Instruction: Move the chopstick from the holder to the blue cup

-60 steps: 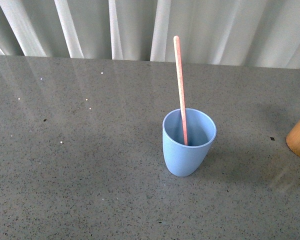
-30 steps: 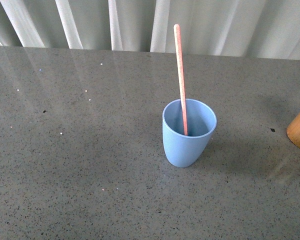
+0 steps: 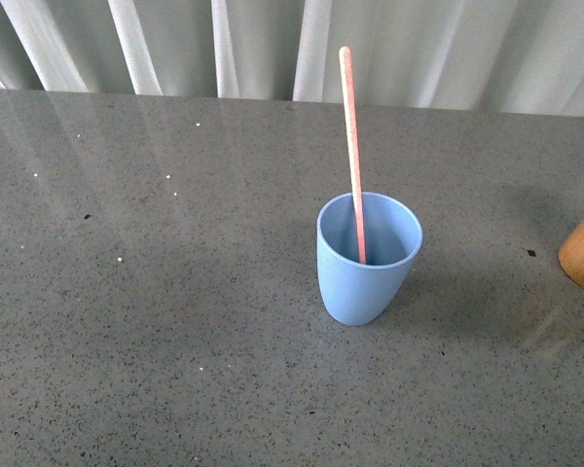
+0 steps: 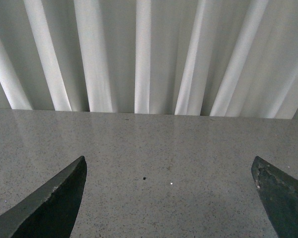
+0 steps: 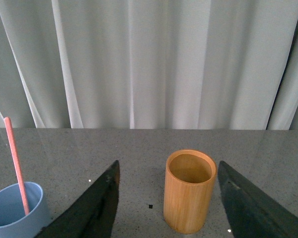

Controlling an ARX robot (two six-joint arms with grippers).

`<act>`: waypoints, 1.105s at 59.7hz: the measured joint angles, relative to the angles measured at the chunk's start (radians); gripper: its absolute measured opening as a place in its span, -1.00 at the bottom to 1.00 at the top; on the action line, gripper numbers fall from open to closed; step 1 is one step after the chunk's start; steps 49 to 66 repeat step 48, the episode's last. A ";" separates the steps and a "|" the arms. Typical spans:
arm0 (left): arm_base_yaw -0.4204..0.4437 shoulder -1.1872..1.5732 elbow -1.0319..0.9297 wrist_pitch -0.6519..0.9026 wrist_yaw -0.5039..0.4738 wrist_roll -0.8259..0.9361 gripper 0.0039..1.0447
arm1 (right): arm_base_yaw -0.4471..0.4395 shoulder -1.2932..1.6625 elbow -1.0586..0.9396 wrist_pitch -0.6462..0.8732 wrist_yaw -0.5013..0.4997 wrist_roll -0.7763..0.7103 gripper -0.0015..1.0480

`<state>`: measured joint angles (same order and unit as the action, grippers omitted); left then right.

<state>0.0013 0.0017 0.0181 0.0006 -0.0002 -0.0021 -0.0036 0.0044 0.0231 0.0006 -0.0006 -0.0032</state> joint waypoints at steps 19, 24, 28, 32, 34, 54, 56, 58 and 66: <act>0.000 0.000 0.000 0.000 0.000 0.000 0.87 | 0.000 0.000 0.000 0.000 0.000 0.000 0.81; 0.000 0.000 0.000 0.000 0.000 0.000 0.87 | 0.000 0.000 0.000 0.000 0.000 0.000 0.81; 0.000 0.000 0.000 0.000 0.000 0.000 0.87 | 0.000 0.000 0.000 0.000 0.000 0.000 0.81; 0.000 0.000 0.000 0.000 0.000 0.000 0.87 | 0.000 0.000 0.000 0.000 0.000 0.000 0.81; 0.000 0.000 0.000 0.000 0.000 0.000 0.87 | 0.000 0.000 0.000 0.000 0.000 0.000 0.81; 0.000 0.000 0.000 0.000 0.000 0.000 0.87 | 0.000 0.000 0.000 0.000 0.000 0.000 0.81; 0.000 0.000 0.000 0.000 0.000 0.000 0.87 | 0.000 0.000 0.000 0.000 0.000 0.000 0.81; 0.000 0.000 0.000 0.000 0.000 0.000 0.87 | 0.000 0.000 0.000 0.000 0.000 0.000 0.81; 0.000 0.000 0.000 0.000 0.000 0.000 0.87 | 0.000 0.000 0.000 0.000 0.000 0.000 0.81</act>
